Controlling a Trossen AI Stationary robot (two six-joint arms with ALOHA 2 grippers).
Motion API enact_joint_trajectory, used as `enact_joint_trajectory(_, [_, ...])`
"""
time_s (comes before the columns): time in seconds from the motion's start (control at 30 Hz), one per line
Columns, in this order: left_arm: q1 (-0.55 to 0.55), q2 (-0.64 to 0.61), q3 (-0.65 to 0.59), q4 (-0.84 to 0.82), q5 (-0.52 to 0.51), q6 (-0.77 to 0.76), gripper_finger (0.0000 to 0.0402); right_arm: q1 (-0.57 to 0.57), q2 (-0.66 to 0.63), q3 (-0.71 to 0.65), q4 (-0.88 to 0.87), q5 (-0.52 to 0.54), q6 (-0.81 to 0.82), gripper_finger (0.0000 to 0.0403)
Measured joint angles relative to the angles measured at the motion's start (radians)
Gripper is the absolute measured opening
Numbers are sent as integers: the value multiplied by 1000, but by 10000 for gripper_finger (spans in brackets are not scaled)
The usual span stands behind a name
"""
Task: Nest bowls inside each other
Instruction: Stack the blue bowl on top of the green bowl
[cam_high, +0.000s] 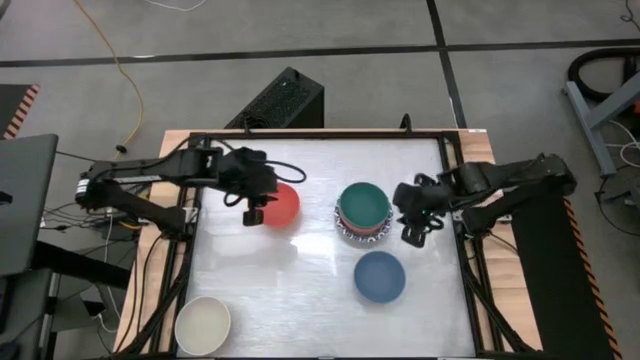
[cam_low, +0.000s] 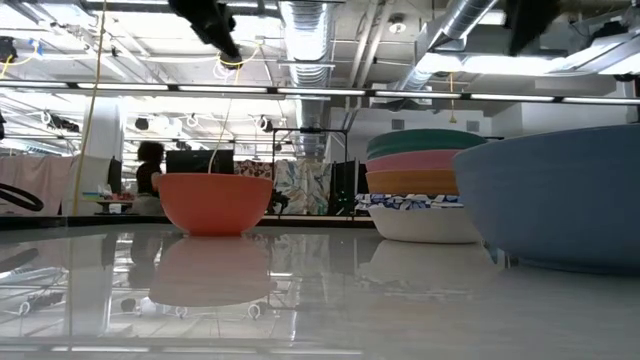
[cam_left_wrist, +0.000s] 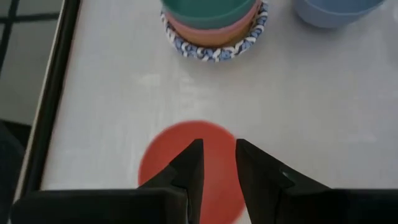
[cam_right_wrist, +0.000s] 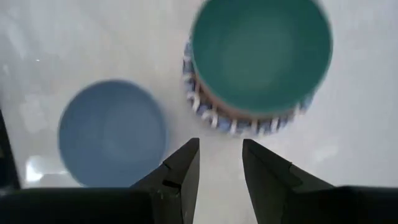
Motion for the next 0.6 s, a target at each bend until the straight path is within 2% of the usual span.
enact_joint_trajectory(0.37, [0, -67, -34, -17, 12, -57, 85, 312, 110, -61, 0, 8, 652, 141])
enact_joint_trajectory(0.6, [0, -58, -34, 1, 9, -32, 105, 388, 197, -116, 36, 71, 846, 141])
